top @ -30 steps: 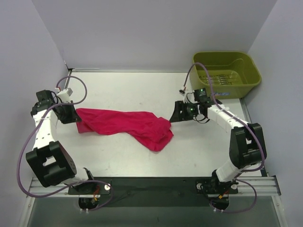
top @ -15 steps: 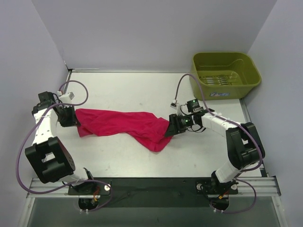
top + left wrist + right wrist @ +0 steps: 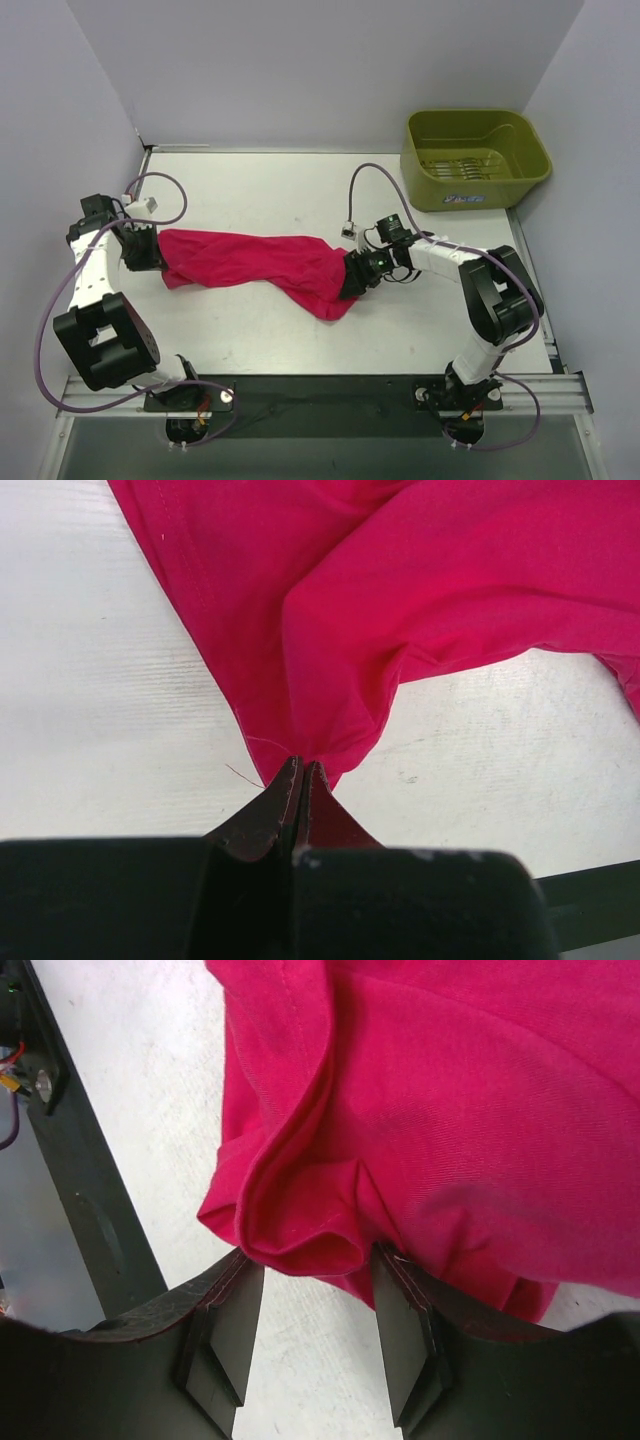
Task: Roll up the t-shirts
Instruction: Flatten out the T-shirt at the center of the board.
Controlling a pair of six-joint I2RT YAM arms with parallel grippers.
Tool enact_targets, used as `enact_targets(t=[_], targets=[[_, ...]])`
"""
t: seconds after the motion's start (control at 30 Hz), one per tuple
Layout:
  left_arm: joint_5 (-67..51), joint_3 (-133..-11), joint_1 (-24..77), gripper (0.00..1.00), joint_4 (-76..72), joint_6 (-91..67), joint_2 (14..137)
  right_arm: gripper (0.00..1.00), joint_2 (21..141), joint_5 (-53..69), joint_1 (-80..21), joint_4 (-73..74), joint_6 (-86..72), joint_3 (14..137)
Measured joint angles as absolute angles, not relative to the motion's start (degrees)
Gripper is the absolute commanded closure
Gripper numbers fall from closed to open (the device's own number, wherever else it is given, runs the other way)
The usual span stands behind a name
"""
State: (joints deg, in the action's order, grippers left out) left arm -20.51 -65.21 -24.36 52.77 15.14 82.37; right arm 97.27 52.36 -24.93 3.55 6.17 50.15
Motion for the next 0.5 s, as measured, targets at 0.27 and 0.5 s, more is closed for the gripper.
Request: enact_targets(t=[0.27,0.5], targets=[[-20.27,-64.62,-24.36,1.0,52.97,15.44,81.32,0.54,98.19,48.6,-25.21,2.5,6.33,51.22],[-20.27,-64.1,-24.36,1.0,52.97,15.44,81.21,0.56,98.19,47.31,-25.26,1.43,6.04,52.86]])
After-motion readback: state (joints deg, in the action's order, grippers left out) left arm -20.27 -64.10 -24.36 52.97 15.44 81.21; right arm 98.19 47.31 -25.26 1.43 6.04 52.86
